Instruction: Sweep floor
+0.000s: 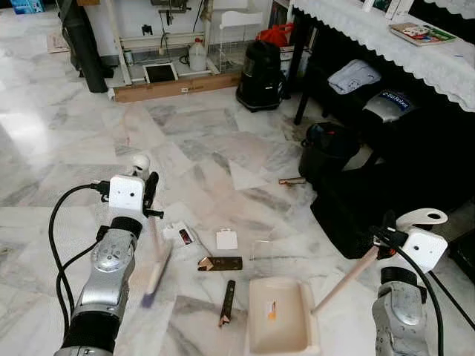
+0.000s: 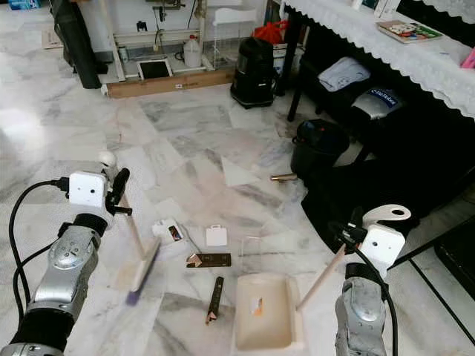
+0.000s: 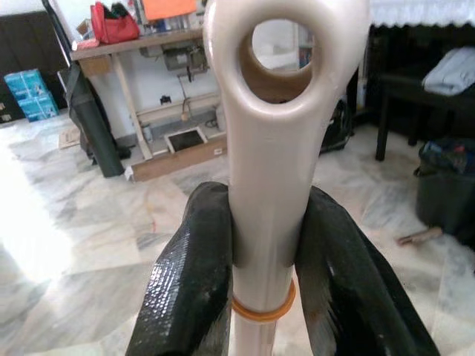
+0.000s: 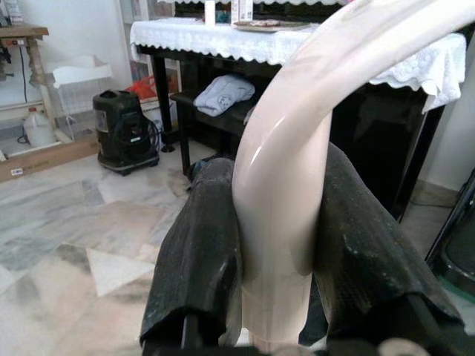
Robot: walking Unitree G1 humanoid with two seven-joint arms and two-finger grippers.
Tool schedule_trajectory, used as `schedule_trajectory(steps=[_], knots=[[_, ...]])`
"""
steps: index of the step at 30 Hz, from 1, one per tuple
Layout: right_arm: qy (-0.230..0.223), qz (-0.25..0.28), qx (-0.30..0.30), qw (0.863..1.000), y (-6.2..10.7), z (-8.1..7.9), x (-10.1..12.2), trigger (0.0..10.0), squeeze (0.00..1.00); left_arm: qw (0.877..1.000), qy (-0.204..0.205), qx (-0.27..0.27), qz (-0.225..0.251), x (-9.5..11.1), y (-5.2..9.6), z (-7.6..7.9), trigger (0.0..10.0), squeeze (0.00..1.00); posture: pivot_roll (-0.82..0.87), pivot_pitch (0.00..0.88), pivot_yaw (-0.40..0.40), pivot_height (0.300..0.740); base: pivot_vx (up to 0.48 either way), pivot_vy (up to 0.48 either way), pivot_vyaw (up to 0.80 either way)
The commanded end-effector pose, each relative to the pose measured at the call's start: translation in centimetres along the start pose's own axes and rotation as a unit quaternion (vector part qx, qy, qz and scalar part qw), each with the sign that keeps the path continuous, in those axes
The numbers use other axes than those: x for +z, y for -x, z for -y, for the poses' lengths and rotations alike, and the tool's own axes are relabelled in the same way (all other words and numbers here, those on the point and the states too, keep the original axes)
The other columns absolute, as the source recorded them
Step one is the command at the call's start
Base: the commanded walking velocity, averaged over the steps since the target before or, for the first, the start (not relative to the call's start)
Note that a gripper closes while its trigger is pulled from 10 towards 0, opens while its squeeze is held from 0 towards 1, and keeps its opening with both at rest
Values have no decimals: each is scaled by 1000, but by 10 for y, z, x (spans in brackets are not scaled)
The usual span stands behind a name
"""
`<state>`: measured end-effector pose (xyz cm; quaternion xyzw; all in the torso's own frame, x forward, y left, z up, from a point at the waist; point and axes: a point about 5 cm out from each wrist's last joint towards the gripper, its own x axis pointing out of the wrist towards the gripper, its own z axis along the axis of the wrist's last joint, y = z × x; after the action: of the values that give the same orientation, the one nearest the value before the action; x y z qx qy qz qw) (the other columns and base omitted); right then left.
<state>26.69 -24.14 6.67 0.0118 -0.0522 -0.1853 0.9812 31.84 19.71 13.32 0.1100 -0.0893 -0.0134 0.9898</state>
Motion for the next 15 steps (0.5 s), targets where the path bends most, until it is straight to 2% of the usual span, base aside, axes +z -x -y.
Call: schedule_trajectory(steps=[1, 7, 15], knots=[[3, 1, -7, 1000, 1, 3, -1, 10000, 0, 1000, -11, -4, 13, 8, -1, 2, 10000, 0, 132, 111, -79, 740, 0, 0, 0], [17, -10, -7, 1000, 5, 7, -7, 10000, 0, 1000, -7, -24, -19, -2, 2, 9, 10000, 0, 129, 112, -73, 740, 0, 0, 0], [40, -24, -15, 999, 8, 13, -14, 10000, 0, 999, 5, -32, -34, -6, 3, 13, 10000, 0, 130, 111, -64, 740, 0, 0, 0]])
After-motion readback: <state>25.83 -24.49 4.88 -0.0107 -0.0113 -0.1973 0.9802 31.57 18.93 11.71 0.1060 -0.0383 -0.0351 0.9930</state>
